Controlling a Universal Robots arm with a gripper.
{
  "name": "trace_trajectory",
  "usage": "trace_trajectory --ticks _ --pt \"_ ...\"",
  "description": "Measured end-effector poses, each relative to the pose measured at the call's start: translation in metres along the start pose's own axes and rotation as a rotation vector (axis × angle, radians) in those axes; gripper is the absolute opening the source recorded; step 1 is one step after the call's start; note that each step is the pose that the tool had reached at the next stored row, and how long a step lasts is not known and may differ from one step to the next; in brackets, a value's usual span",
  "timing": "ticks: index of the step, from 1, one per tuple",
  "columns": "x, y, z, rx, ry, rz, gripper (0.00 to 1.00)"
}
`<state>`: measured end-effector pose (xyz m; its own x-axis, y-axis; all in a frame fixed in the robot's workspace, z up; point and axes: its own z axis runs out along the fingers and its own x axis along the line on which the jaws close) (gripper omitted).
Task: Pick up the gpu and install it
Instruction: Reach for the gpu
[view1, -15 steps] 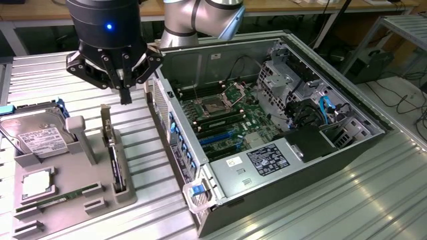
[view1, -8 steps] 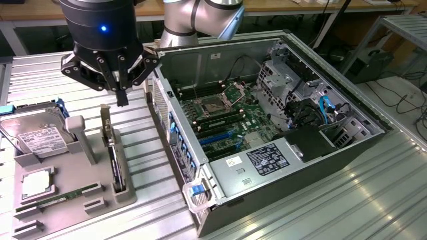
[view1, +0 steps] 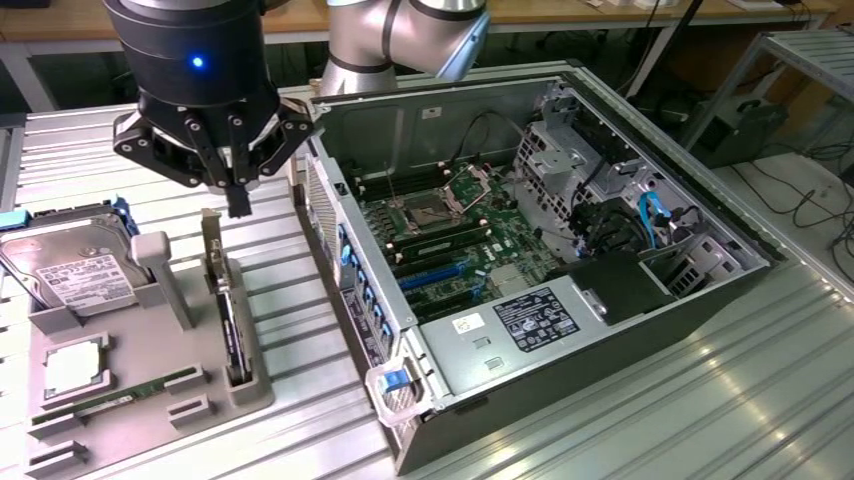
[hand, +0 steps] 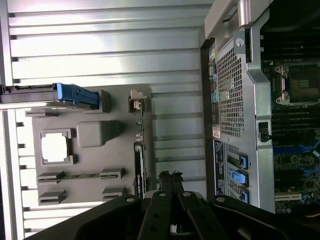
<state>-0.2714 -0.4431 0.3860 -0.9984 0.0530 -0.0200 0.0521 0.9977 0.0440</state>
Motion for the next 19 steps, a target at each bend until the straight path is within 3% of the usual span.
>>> trace_trajectory --ticks 19 --pt "0.016 -0.0071 0.0009 -0.0001 0.0002 -0.003 0.11"
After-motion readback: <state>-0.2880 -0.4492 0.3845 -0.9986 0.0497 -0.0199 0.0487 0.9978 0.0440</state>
